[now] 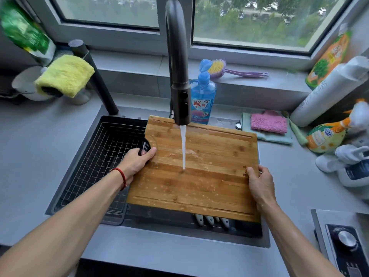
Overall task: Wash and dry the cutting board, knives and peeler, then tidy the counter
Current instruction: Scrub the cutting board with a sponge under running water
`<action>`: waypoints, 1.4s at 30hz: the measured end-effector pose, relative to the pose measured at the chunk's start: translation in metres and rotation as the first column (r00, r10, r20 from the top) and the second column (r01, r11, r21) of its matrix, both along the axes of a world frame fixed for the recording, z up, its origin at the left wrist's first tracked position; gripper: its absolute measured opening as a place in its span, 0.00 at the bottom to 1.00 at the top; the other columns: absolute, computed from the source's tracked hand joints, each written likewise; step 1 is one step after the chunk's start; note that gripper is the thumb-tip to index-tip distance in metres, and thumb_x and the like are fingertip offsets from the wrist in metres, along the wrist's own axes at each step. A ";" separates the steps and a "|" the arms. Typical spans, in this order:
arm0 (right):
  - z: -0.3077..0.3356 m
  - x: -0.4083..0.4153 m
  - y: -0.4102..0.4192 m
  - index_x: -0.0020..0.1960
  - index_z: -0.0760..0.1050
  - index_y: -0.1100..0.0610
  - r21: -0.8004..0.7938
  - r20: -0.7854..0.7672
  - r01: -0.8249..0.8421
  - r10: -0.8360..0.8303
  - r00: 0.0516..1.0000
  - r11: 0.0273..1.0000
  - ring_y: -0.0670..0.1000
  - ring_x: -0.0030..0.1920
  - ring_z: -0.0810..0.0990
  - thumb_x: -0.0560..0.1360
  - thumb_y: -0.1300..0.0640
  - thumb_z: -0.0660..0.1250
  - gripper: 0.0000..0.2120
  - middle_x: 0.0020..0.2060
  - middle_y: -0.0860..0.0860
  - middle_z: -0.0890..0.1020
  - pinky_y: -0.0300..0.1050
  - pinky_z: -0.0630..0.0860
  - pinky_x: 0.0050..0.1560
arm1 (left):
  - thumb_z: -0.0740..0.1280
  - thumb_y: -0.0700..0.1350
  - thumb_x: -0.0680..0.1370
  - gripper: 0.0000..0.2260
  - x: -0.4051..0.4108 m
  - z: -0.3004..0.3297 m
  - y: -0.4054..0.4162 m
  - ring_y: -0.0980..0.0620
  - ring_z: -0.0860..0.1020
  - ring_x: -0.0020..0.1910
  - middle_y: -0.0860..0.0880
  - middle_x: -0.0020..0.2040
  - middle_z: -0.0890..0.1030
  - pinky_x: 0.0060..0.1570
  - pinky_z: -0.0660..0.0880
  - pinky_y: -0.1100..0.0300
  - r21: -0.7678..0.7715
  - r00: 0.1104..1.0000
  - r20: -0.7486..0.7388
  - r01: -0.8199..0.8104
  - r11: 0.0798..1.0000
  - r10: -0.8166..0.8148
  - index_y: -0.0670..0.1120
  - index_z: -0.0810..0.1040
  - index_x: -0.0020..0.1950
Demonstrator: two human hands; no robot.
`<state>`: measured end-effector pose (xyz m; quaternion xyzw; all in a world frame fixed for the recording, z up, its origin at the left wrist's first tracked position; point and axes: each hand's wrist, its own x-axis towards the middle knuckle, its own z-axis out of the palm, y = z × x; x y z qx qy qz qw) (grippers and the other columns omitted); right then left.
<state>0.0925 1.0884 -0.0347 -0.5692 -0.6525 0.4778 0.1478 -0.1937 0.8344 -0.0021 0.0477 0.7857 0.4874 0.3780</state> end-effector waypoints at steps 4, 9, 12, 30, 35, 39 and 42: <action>-0.014 -0.012 -0.020 0.71 0.68 0.54 -0.097 -0.037 -0.058 0.054 0.998 0.994 0.53 0.56 0.79 0.82 0.48 0.62 0.20 0.60 0.53 0.79 0.57 0.77 0.58 | 0.73 0.60 0.75 0.20 -0.012 0.018 -0.014 0.42 0.80 0.47 0.42 0.45 0.81 0.52 0.79 0.44 -0.022 0.999 -0.046 -0.006 1.000 0.005 0.46 0.71 0.48; -0.026 -0.021 -0.038 0.70 0.70 0.53 -0.179 0.034 -0.143 0.151 0.988 0.974 0.53 0.55 0.79 0.83 0.46 0.61 0.19 0.57 0.50 0.79 0.56 0.77 0.58 | 0.75 0.58 0.75 0.18 -0.016 0.033 -0.025 0.44 0.78 0.42 0.42 0.41 0.79 0.46 0.76 0.49 -0.136 0.990 -0.131 -0.063 0.989 0.045 0.47 0.72 0.43; -0.029 -0.025 -0.046 0.64 0.72 0.53 -0.233 0.063 -0.207 0.227 0.972 0.950 0.52 0.52 0.79 0.83 0.46 0.60 0.14 0.56 0.52 0.80 0.52 0.75 0.52 | 0.76 0.53 0.75 0.15 -0.013 0.043 -0.031 0.41 0.82 0.42 0.36 0.46 0.85 0.47 0.78 0.48 -0.166 0.993 -0.102 -0.071 0.984 0.055 0.46 0.75 0.41; 0.042 0.002 0.016 0.57 0.78 0.57 -0.077 0.206 -0.249 0.260 0.943 0.965 0.58 0.48 0.83 0.79 0.44 0.67 0.16 0.48 0.55 0.84 0.59 0.80 0.54 | 0.72 0.56 0.78 0.16 0.027 0.008 -0.031 0.43 0.84 0.47 0.43 0.47 0.86 0.47 0.81 0.49 -0.223 0.994 0.109 -0.003 0.975 0.028 0.44 0.78 0.55; 0.074 0.014 0.034 0.63 0.75 0.53 0.024 0.111 -0.180 0.176 0.978 0.983 0.56 0.52 0.82 0.76 0.46 0.73 0.19 0.52 0.52 0.83 0.61 0.79 0.57 | 0.71 0.56 0.78 0.28 0.044 -0.019 -0.007 0.40 0.79 0.61 0.41 0.65 0.80 0.65 0.76 0.42 -0.145 0.979 0.199 -0.014 0.989 0.043 0.42 0.71 0.71; 0.096 0.026 0.037 0.67 0.68 0.40 0.011 -0.017 -0.267 0.267 0.964 0.964 0.53 0.48 0.84 0.77 0.50 0.73 0.23 0.50 0.51 0.82 0.54 0.80 0.45 | 0.74 0.54 0.77 0.37 0.048 -0.040 0.002 0.39 0.77 0.66 0.40 0.70 0.76 0.67 0.74 0.41 -0.055 0.962 0.258 -0.078 0.995 0.090 0.41 0.63 0.79; 0.102 0.031 0.037 0.59 0.78 0.40 0.028 -0.103 -0.337 0.338 0.935 0.941 0.55 0.50 0.83 0.78 0.55 0.72 0.14 0.51 0.54 0.83 0.51 0.81 0.44 | 0.76 0.51 0.74 0.39 0.044 -0.040 0.003 0.41 0.78 0.64 0.45 0.70 0.76 0.67 0.75 0.42 -0.012 0.972 0.236 -0.021 1.000 0.023 0.46 0.62 0.80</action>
